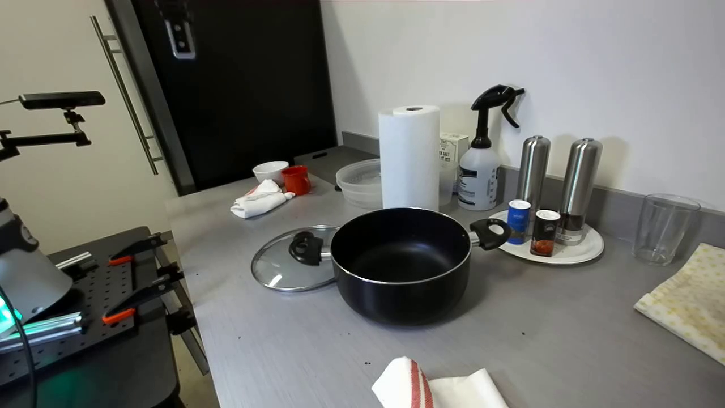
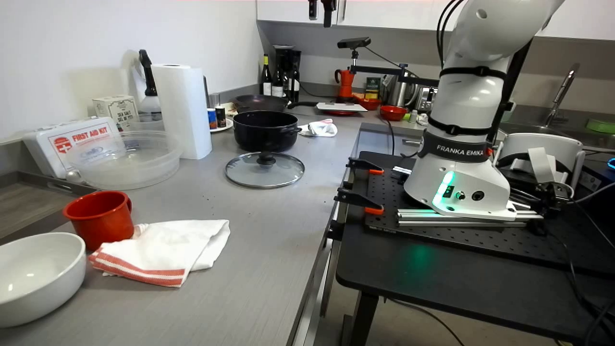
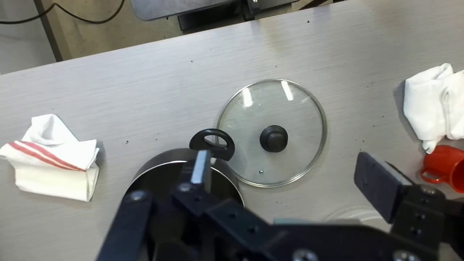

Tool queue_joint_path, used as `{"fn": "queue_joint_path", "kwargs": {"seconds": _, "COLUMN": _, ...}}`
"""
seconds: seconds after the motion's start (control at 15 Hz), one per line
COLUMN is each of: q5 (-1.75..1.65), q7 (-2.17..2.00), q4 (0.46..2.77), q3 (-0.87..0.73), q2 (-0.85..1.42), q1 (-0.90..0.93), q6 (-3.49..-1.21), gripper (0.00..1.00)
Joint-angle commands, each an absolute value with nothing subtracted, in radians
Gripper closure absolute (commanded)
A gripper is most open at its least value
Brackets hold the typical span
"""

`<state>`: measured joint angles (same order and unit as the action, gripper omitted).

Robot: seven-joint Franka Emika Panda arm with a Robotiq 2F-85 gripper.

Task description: Put the glass lid on the black pot.

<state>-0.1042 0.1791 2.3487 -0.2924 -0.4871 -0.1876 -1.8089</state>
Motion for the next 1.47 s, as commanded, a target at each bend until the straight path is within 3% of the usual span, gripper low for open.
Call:
{"fn": "queue_joint_path", "kwargs": {"seconds": 0.0, "q5": -0.102, "q7": 0.174, "q4": 2.368, "q3": -0.274, "q2": -0.404, "q1": -0.189, "q6": -1.905, "gripper": 0.0}}
{"fn": "queue_joint_path", "kwargs": {"seconds": 0.67, "q5": -0.111, "q7": 0.128, "q4": 2.387, "q3": -0.229, "q2": -0.13, "q1": -0.188, "q6": -2.213, "gripper": 0.0}}
{"fn": "queue_joint_path", "kwargs": {"seconds": 1.4, "q5": -0.063, "q7": 0.179, "q4": 2.371, "q3": -0.169, "q2": 0.088, "q1": -0.167, "q6": -2.367, "gripper": 0.0}}
